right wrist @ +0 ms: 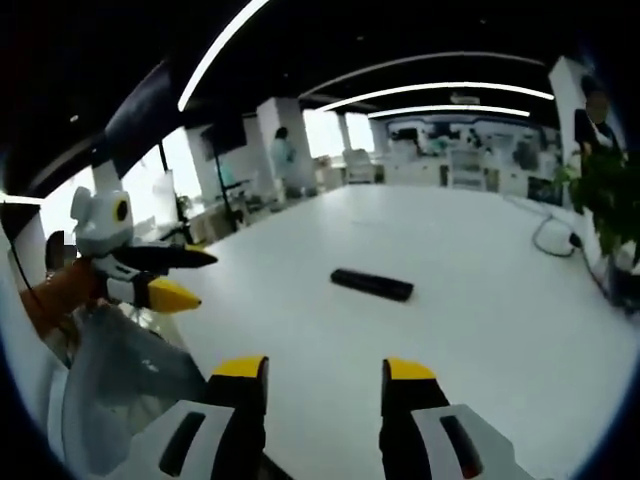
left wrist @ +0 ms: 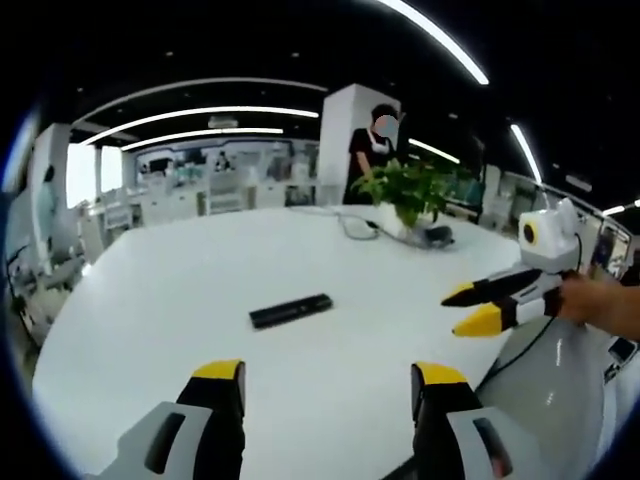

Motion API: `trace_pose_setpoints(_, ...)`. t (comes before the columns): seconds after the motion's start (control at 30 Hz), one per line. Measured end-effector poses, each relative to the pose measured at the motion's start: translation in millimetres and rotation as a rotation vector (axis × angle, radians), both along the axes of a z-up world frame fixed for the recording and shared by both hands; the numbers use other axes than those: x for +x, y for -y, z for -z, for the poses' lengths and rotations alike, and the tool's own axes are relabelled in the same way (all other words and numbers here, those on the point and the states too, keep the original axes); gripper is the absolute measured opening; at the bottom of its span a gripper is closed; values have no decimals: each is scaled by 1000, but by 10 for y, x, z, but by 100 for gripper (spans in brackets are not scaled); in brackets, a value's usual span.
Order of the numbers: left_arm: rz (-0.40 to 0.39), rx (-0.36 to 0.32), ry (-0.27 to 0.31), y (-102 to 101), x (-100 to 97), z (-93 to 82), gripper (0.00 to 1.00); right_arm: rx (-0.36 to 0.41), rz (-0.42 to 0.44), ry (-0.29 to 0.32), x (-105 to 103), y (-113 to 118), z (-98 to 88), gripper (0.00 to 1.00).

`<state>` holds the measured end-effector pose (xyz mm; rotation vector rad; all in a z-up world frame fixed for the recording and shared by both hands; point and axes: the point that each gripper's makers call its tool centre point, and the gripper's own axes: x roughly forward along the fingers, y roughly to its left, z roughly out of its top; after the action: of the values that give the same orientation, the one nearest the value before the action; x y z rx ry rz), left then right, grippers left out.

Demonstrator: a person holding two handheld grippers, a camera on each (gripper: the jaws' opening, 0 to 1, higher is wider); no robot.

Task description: Press the specified remote control buttons in sequence, fully releasing each button before pressing the next.

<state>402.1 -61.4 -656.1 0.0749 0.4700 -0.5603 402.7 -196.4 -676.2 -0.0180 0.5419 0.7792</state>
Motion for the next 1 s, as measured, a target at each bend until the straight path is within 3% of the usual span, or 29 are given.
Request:
trace_pose_setpoints(0.13,21,6,-2,52,1,44,68,-22,-19,15,7,-17,4,42)
trace_pose_setpoints(0.33,75,-3,7,63,14,56,67,22,-74,35,19,-22,-57,43)
trace_pose_setpoints(0.47,89,-25,5,20,61,112,67,65,-53,20,51,27,-47,50)
trace_pose_setpoints(0.67,88,-44,-2,44,58,186,68,1,-97,40,-10,-29,19,63)
trace_pose_setpoints(0.77,112,-27,10,76,53,200,68,-24,-117,51,-30,-39,41,60)
trace_pose_setpoints(0.83,123,-29,-12,96,36,227,68,-31,-121,59,-26,-33,38,59)
trace_pose_setpoints(1.0,148,-36,-5,150,20,219,68,-9,-118,53,-39,-16,11,57)
